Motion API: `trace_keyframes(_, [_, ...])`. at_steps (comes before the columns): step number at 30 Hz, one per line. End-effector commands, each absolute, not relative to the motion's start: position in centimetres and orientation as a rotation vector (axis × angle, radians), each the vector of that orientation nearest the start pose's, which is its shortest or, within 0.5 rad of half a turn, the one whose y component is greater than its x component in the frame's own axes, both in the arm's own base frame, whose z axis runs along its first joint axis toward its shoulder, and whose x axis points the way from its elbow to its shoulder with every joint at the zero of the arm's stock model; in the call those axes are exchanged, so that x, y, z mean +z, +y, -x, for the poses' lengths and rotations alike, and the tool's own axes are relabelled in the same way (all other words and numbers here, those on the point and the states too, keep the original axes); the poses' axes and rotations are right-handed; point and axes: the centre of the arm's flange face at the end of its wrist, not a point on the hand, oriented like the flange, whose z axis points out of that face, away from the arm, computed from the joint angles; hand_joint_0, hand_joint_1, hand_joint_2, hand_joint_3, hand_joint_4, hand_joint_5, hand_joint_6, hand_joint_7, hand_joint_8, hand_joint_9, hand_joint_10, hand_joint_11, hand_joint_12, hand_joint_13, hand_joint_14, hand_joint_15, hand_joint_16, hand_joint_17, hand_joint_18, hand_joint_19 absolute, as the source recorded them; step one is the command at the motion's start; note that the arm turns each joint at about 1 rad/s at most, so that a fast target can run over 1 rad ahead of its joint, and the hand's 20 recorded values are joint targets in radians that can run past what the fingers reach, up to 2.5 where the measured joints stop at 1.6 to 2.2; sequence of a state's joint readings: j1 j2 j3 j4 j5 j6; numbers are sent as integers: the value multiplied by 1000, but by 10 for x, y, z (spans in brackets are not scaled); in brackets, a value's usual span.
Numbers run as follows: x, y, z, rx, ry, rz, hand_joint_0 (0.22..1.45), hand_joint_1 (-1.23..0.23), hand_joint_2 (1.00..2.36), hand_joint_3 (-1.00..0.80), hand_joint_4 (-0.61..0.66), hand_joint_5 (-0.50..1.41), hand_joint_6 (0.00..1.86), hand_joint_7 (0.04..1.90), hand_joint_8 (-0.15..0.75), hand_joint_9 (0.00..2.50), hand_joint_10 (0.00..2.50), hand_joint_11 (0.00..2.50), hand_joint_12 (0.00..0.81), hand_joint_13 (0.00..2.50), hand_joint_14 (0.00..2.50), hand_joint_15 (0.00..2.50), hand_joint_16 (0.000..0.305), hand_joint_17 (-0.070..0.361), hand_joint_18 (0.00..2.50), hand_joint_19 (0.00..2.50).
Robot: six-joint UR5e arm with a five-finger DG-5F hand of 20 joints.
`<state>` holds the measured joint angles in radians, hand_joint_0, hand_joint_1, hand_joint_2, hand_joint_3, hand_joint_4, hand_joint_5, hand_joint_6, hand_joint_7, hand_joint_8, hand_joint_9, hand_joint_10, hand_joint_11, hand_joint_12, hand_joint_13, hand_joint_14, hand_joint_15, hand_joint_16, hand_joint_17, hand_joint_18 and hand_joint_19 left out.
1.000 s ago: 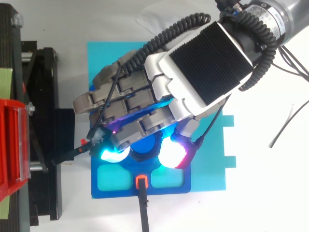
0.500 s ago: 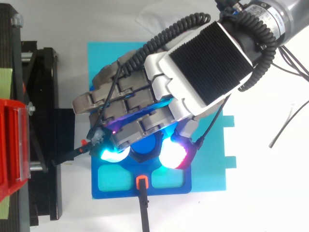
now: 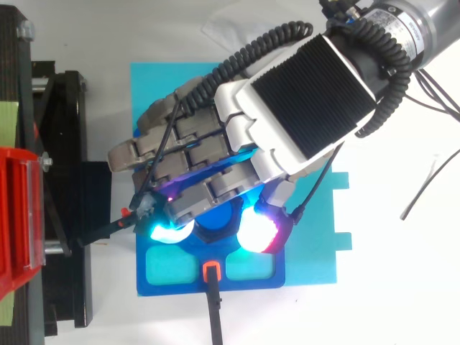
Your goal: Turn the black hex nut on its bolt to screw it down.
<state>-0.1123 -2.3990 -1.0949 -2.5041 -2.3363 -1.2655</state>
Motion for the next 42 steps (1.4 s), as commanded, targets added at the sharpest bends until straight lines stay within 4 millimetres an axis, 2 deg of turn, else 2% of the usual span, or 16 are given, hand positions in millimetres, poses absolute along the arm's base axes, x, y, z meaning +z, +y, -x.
trace_keyframes(1, [240,-150,-767,654,1339,393,478,-689,1000,-500,349,-112,560,968,351,636,7,341,385,450,2,78,60,135,556,467])
trace_keyframes(5, [240,-150,-767,657,1340,392,457,-645,1000,-500,363,-112,526,1022,357,633,9,347,390,450,1,83,61,138,560,465])
trace_keyframes(10, [251,-150,-770,651,1325,398,437,-575,1000,-500,369,-119,500,1020,371,636,7,339,406,451,3,79,65,146,571,464])
trace_keyframes(13, [267,-153,-770,650,1329,401,434,-552,1000,-500,368,-124,500,1006,376,637,7,338,410,450,5,81,65,147,570,464])
trace_keyframes(19, [299,-152,-752,637,1386,407,435,-527,1000,-500,375,-129,500,1002,377,634,7,336,411,452,1,75,66,148,570,465])
trace_keyframes(22, [315,-154,-738,607,1432,418,437,-524,1000,-500,368,-130,500,992,378,634,7,344,410,451,4,77,66,148,571,464])
trace_keyframes(33, [353,-175,-691,499,1613,379,443,-517,1000,-500,377,-124,500,1010,377,634,7,338,415,436,3,78,67,150,574,455])
trace_keyframes(37, [362,-178,-666,473,1654,390,448,-518,1000,-500,379,-127,500,992,376,616,7,341,421,387,2,77,67,151,520,457])
trace_keyframes(39, [357,-178,-658,468,1667,385,449,-518,1000,-500,379,-128,501,990,377,615,7,340,423,384,1,69,67,151,519,454])
trace_keyframes(42, [361,-179,-634,440,1666,363,454,-524,1000,-500,377,-129,501,989,379,612,7,335,423,382,3,67,67,151,518,462])
